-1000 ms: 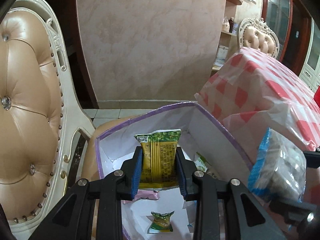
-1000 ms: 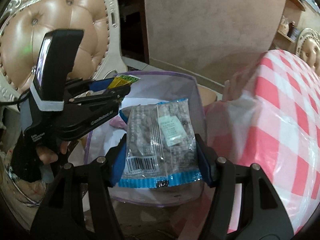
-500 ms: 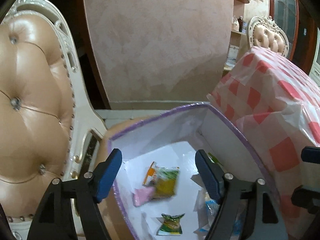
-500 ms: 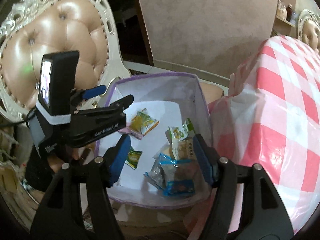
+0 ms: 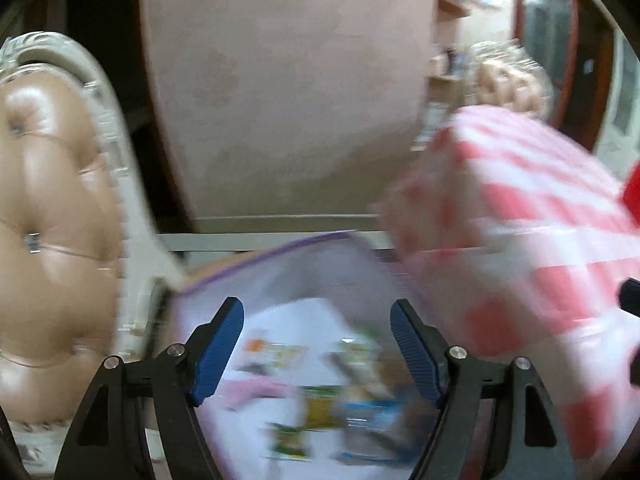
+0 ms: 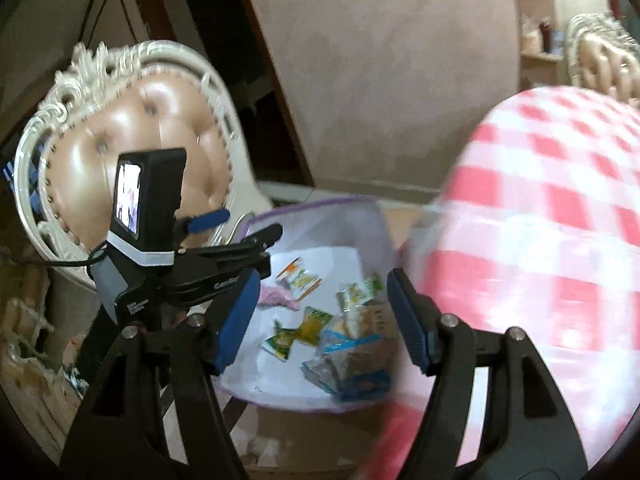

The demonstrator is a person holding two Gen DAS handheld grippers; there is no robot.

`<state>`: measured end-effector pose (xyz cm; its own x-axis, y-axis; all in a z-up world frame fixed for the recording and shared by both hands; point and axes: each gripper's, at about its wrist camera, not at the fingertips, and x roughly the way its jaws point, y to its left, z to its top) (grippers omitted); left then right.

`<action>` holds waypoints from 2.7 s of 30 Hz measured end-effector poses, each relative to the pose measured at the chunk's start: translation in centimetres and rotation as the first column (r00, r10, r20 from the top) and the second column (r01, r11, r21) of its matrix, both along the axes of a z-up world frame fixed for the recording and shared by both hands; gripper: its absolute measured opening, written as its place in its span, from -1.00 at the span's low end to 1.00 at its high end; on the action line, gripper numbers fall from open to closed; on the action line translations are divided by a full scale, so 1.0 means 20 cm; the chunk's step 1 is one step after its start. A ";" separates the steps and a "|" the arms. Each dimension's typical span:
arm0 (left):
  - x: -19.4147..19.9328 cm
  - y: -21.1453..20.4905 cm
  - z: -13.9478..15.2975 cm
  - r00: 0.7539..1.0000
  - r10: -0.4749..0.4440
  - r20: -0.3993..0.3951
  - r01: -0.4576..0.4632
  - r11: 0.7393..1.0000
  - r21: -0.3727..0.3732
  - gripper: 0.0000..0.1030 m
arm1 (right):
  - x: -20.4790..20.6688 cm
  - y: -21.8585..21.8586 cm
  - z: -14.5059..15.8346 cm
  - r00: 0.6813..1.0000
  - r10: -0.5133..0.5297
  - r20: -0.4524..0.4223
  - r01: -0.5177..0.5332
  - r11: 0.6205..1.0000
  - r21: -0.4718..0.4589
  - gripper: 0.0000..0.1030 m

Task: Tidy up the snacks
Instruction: 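Move both grippers back over the remaining snacks on the table, then grasp the cracker packet with the left gripper while the right gripper grasps the blue-white candy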

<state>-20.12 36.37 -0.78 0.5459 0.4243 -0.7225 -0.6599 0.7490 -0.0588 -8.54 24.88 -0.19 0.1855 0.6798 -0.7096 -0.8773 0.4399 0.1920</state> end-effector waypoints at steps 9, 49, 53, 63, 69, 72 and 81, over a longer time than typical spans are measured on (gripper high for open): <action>0.54 -0.85 0.30 0.835 -0.527 0.158 0.546 0.828 -0.127 0.54 | 0.35 -1.04 0.25 0.919 -0.381 0.100 0.373 0.923 0.093 0.43; 1.63 -1.69 0.13 0.314 -0.949 -0.023 0.948 0.315 -0.052 -0.43 | 1.14 -1.98 0.09 0.742 -0.670 0.040 0.670 0.742 -0.004 0.43; 1.63 -1.70 0.13 0.298 -0.954 0.012 0.952 0.296 -0.075 -0.17 | 1.23 -1.93 0.08 0.745 -0.667 0.022 0.667 0.745 0.003 0.43; 1.67 -1.71 0.10 0.355 -0.935 0.027 0.934 0.353 -0.060 0.22 | 1.16 -1.85 0.06 0.741 -0.647 0.179 0.669 0.733 -0.124 -0.25; 1.72 -1.71 0.11 0.382 -0.923 0.049 0.924 0.380 -0.048 0.35 | 1.05 -1.93 0.13 0.737 -0.662 0.133 0.675 0.732 -0.095 -0.25; 1.80 -1.77 0.10 0.375 -0.927 -0.011 0.927 0.375 -0.029 0.35 | 0.95 -1.89 0.12 0.802 -0.585 0.122 0.597 0.786 -0.158 -0.25; 1.72 -1.83 0.06 0.395 -0.913 -0.098 0.913 0.402 -0.067 -0.23 | 0.77 -2.06 0.08 0.837 -0.543 0.068 0.546 0.818 -0.181 0.13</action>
